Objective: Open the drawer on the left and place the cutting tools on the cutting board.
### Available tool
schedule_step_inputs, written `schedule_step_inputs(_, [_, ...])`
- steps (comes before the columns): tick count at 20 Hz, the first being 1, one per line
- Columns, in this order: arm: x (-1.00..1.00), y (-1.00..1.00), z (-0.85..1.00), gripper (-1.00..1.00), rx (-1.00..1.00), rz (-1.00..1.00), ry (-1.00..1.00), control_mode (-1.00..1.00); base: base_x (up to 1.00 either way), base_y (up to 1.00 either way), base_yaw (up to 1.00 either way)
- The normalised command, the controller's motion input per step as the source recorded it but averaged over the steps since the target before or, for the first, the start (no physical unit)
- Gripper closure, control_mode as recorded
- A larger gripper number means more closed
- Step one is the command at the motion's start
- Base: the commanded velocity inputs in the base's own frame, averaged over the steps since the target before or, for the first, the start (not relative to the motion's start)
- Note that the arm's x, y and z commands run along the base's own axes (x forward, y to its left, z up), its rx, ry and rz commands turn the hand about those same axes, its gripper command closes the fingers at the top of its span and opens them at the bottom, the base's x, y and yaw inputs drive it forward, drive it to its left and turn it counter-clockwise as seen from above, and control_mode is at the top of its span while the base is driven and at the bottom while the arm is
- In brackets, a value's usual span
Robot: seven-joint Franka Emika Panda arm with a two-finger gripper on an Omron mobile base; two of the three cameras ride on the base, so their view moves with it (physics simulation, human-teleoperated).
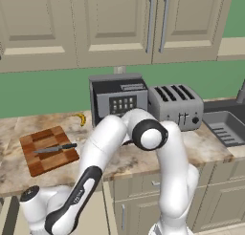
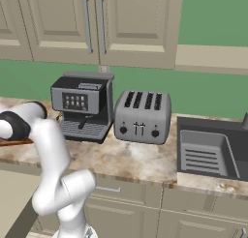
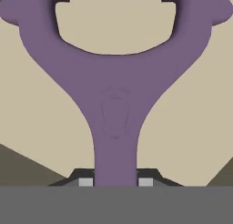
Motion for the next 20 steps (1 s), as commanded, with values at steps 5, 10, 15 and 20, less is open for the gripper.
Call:
schedule_step_inputs(5, [0.30, -0.26, 0.42, 1.00, 0.00, 0.06, -0.02, -1.00, 0.00, 0.00, 0.00])
schedule_step_inputs(10, [0.39, -0.22, 0.36, 1.00, 0.02, 0.05, 0.00, -1.00, 0.00, 0.00, 0.00])
schedule_step_inputs(15, [0.50, -0.09, 0.29, 1.00, 0.02, 0.08, 0.00, -1.00, 0.00, 0.00, 0.00])
schedule_step_inputs(20, [0.45, 0.00, 0.16, 1.00, 0.00, 0.13, 0.01, -1.00, 0.00, 0.00, 0.00])
